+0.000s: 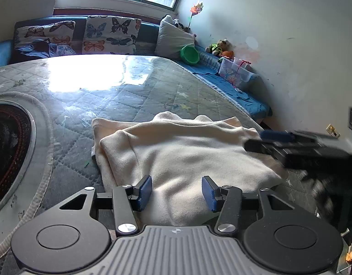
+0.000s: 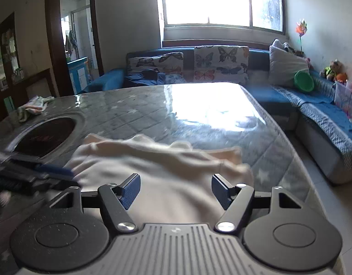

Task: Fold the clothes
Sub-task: 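Open both grippers and release the folded sweatshirt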

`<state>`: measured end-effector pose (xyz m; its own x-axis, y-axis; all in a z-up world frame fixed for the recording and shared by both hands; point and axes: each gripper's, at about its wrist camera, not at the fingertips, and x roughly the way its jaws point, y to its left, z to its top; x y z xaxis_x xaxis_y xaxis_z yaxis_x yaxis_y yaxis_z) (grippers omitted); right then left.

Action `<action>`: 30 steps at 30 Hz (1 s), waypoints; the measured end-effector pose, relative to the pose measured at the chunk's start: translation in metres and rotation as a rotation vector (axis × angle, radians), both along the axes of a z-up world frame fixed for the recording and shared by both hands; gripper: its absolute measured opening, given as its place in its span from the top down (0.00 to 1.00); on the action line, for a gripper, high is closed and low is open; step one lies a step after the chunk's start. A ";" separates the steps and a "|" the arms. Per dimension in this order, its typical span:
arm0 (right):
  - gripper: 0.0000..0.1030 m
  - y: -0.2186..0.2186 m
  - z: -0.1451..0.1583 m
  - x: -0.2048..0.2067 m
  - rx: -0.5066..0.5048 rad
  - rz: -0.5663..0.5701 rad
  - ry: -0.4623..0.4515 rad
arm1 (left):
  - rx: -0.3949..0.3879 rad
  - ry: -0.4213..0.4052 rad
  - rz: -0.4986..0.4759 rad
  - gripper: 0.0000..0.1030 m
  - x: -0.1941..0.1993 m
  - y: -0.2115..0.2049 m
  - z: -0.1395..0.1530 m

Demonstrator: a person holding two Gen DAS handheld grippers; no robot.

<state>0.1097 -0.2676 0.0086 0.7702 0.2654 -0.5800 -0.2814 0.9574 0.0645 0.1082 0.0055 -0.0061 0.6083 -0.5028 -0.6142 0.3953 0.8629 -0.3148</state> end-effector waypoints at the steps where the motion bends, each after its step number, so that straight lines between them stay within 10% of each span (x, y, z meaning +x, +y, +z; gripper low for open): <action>1: 0.32 0.000 0.000 0.007 -0.001 0.001 0.003 | 0.001 0.000 0.000 0.50 0.000 0.000 0.000; 18: 0.46 0.001 -0.026 0.062 -0.182 -0.150 0.010 | -0.003 0.007 -0.012 0.47 0.001 0.000 -0.002; 30: 0.27 -0.003 -0.020 0.056 -0.182 -0.169 -0.013 | -0.006 0.010 0.002 0.42 0.000 -0.001 0.004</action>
